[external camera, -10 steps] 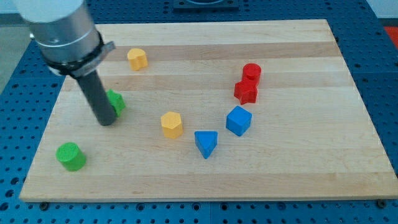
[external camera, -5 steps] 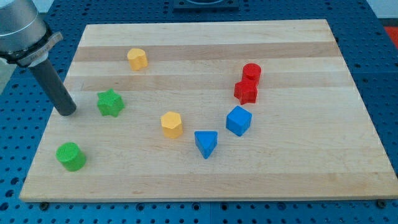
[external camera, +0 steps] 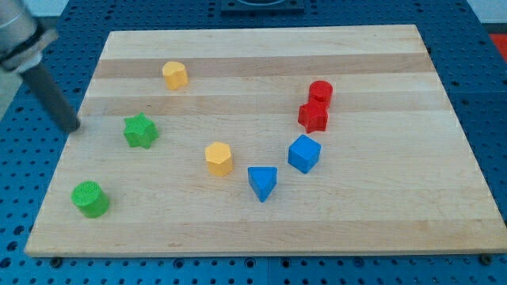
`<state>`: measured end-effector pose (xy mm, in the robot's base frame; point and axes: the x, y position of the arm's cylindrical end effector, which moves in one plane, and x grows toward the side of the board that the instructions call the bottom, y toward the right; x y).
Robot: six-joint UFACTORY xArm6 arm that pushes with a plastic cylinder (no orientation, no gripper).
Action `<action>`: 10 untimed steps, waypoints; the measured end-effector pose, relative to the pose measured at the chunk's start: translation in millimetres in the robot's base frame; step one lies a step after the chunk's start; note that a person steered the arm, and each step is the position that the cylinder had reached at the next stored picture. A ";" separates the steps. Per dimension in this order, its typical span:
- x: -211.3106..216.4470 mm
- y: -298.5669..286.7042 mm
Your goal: Push the green star closer green circle
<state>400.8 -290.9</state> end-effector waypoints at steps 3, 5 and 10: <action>63.1 55.8; -4.5 122.7; 55.7 104.8</action>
<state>456.5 -186.1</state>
